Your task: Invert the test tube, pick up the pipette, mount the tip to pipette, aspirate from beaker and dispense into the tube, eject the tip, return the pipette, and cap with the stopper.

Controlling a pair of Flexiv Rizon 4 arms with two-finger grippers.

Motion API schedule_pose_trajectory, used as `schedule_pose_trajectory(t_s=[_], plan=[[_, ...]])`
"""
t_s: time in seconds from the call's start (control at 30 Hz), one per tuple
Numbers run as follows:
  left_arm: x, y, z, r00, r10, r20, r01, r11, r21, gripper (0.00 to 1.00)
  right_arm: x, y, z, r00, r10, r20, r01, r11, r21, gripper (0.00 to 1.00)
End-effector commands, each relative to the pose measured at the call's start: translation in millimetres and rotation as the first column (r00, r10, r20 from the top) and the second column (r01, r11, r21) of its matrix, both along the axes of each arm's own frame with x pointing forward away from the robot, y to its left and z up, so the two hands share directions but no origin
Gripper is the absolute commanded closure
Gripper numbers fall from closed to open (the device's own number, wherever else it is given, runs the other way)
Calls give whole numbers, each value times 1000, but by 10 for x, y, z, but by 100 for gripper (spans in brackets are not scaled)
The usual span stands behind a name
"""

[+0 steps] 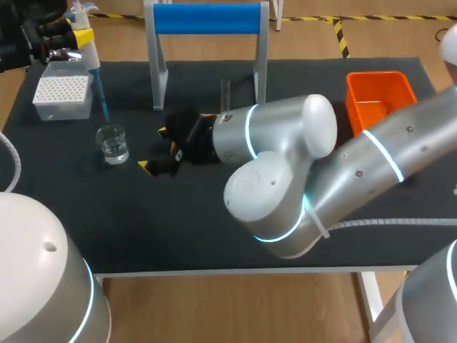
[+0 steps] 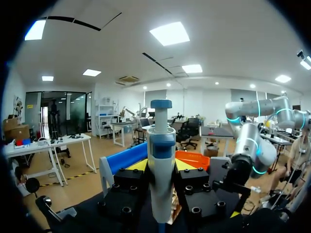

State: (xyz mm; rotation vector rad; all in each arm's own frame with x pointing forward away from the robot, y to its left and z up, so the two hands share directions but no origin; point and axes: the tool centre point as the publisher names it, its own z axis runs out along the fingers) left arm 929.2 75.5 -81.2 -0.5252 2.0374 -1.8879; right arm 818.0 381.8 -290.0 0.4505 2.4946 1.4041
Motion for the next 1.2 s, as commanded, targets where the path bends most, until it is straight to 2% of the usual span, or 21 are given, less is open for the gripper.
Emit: schedule_pose_trajectory(t_s=[0.03, 0.3, 1.2], plan=[[2, -6, -2, 1000, 2, 1, -2, 1000, 0, 100, -16, 45, -80, 997, -67, 43, 67, 998, -2, 0], [2, -6, -2, 1000, 2, 1, -2, 1000, 0, 100, -6, 47, -155, 995, -76, 63, 77, 997, -18, 0], [2, -6, -2, 1000, 2, 1, -2, 1000, 0, 100, -21, 48, -247, 995, -80, 56, 82, 996, -40, 0]])
